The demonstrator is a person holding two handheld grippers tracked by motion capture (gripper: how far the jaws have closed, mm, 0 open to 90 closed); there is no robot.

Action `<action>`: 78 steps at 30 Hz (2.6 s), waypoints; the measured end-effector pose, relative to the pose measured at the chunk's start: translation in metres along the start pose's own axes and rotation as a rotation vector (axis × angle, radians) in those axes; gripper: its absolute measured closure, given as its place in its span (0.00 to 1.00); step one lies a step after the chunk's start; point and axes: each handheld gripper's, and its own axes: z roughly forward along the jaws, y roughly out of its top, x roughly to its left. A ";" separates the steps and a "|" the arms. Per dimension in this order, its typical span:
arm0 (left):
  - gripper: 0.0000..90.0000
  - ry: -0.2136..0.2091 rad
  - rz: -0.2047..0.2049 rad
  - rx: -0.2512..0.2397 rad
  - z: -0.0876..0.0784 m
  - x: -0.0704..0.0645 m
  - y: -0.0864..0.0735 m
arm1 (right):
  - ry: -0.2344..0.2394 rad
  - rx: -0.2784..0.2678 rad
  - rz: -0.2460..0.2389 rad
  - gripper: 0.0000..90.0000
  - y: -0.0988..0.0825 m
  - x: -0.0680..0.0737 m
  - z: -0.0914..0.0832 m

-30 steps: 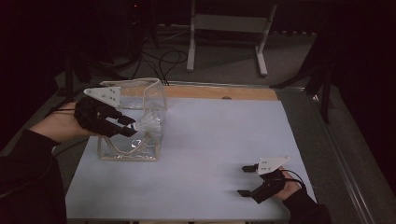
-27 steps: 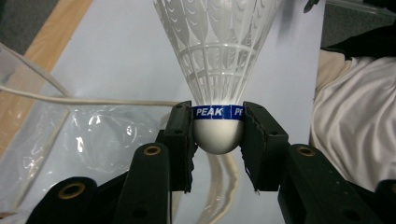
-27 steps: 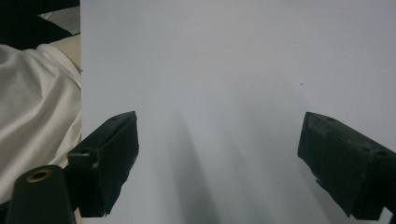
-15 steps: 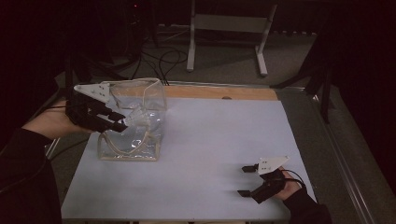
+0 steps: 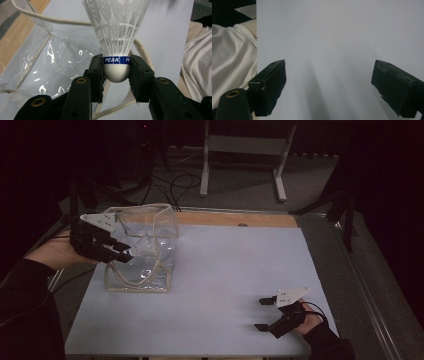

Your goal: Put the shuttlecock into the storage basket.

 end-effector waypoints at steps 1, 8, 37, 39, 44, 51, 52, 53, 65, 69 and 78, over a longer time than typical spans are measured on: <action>0.74 -0.011 -0.002 -0.001 0.002 0.001 -0.001 | 0.000 0.001 0.001 0.14 0.000 0.000 0.000; 0.74 -0.035 -0.001 0.018 0.011 0.002 -0.008 | 0.004 0.002 0.001 0.14 0.000 0.000 0.000; 0.44 -0.057 -0.057 0.080 0.027 0.001 -0.006 | 0.011 0.011 0.004 0.14 -0.001 0.000 0.001; 0.41 -0.055 -0.058 0.085 0.027 0.000 -0.005 | 0.012 0.012 0.007 0.14 -0.001 0.000 0.001; 0.33 -0.066 -0.052 0.086 0.029 -0.002 -0.003 | 0.012 0.005 0.005 0.14 -0.001 0.000 0.001; 0.23 -0.073 -0.062 0.072 0.028 -0.003 0.000 | 0.007 0.006 0.007 0.14 -0.001 0.000 -0.001; 0.23 -0.078 -0.059 0.070 0.028 -0.003 0.001 | 0.008 0.005 0.007 0.14 -0.001 0.000 -0.001; 0.20 -0.076 -0.069 0.067 0.027 -0.003 0.001 | 0.007 0.006 0.007 0.14 -0.001 0.001 -0.001; 0.00 -0.046 -0.058 0.059 0.026 -0.008 0.009 | 0.010 0.000 0.002 0.14 0.000 0.001 -0.001; 0.00 -0.028 -0.050 0.056 0.027 -0.011 0.012 | 0.010 0.000 0.003 0.14 0.000 0.001 -0.001; 0.00 -0.001 -0.061 0.044 0.028 -0.014 0.017 | 0.011 -0.004 0.006 0.14 0.000 0.001 -0.002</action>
